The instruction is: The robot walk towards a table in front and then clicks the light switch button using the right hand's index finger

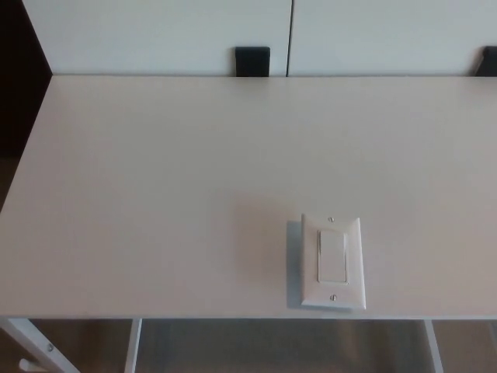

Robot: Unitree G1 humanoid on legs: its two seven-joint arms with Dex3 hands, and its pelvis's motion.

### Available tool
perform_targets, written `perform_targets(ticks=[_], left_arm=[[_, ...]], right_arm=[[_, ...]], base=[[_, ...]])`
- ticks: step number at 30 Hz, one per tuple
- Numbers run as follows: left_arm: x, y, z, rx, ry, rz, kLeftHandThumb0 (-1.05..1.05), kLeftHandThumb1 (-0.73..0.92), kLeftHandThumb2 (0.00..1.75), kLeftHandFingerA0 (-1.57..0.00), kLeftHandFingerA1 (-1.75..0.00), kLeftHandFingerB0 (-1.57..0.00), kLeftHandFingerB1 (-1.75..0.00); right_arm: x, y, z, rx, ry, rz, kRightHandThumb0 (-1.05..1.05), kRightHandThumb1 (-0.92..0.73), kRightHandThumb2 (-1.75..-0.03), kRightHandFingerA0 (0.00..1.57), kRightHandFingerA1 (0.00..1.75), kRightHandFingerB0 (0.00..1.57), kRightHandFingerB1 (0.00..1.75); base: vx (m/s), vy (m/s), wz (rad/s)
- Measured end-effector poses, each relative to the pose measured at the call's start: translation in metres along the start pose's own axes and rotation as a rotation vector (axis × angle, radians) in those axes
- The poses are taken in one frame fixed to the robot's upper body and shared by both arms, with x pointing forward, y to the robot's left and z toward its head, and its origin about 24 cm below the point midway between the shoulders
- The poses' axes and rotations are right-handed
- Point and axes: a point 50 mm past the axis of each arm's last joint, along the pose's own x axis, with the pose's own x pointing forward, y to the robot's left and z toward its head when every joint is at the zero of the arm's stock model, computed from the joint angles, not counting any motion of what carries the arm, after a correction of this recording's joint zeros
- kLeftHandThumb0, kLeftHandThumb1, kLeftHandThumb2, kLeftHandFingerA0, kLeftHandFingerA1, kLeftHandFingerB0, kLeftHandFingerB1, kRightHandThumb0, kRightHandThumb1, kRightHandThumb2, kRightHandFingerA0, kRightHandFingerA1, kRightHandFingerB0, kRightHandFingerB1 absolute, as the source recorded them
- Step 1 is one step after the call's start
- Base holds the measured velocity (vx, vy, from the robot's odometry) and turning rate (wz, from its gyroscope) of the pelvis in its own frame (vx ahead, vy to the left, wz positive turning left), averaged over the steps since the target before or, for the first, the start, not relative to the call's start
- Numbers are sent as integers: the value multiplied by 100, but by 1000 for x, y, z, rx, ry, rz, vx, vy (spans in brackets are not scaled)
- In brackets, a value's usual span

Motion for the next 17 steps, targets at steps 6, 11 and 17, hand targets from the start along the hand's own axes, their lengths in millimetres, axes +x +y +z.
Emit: perform_targets(ticks=[6, 11, 17], left_arm=[[1, -2, 2, 3, -8, -6, -83, 53, 85, -38, -119, -39, -82], [2, -3, 4, 6, -14, -12, -85, 53, 85, -37, -121, -38, -83], [5, -5, 7, 14, -22, -25, -84, 54, 85, -37, -122, -39, -84]], right_arm=[[3, 5, -11, 91, 53, 55, -37, -46, -101, 4, 51, 0, 48], [2, 8, -18, 176, 91, 99, -37, -47, -101, 4, 51, 0, 47], [2, 9, -25, 256, 123, 132, -37, -47, -102, 4, 51, 0, 48]], base=[[0, 0, 0], [0, 0, 0], [0, 0, 0]])
